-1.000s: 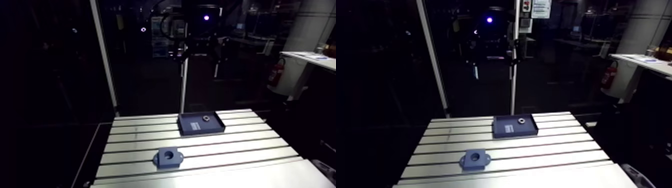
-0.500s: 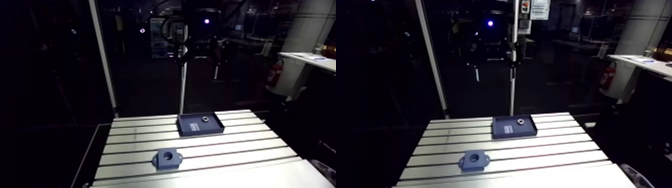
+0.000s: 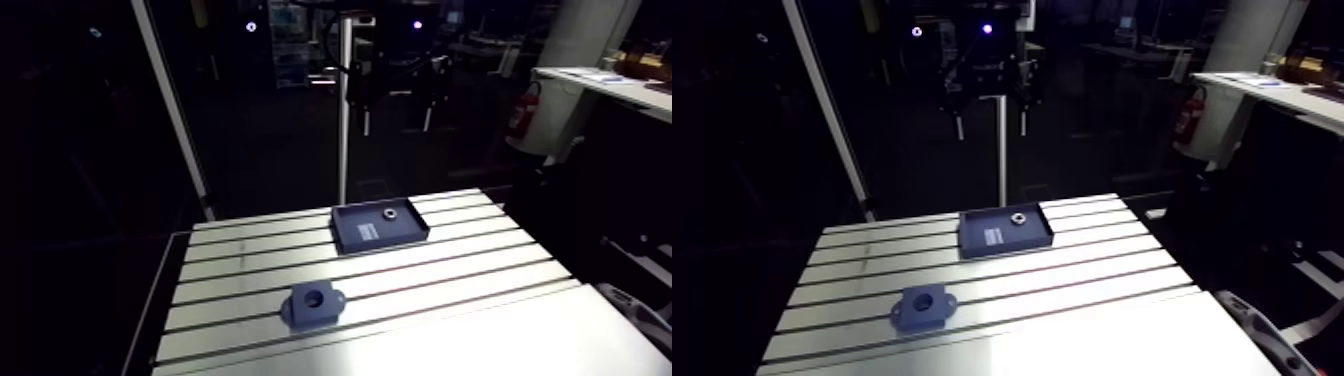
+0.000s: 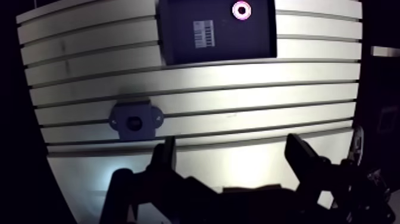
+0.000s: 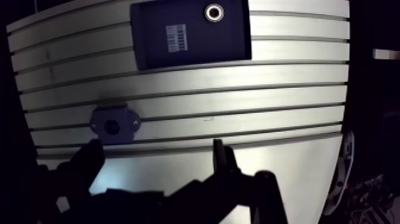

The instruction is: Pick up the bearing and press it into the housing until flush.

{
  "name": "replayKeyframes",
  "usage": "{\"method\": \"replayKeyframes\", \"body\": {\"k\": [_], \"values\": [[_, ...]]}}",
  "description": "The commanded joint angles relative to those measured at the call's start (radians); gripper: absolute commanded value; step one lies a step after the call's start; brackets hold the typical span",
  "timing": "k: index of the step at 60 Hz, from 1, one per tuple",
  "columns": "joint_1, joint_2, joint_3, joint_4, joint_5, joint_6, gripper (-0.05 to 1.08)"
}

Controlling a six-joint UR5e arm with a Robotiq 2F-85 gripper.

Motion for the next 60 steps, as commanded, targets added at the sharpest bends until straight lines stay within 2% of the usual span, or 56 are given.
{"method": "replayKeyframes", "body": {"k": [1,16,33,51,60], "values": [[-0.058,0.103,-0.019,-0.111,0.01,-0.132,0.01],[-0.08,0.201,-0.07,-0.14,0.005,-0.15,0.01],[-0.078,0.226,-0.075,-0.176,0.003,-0.15,0.01],[-0.077,0.289,-0.12,-0.188,0.004,-0.147,0.01],[-0.075,0.329,-0.129,-0.211,-0.003,-0.141,0.01]]}}
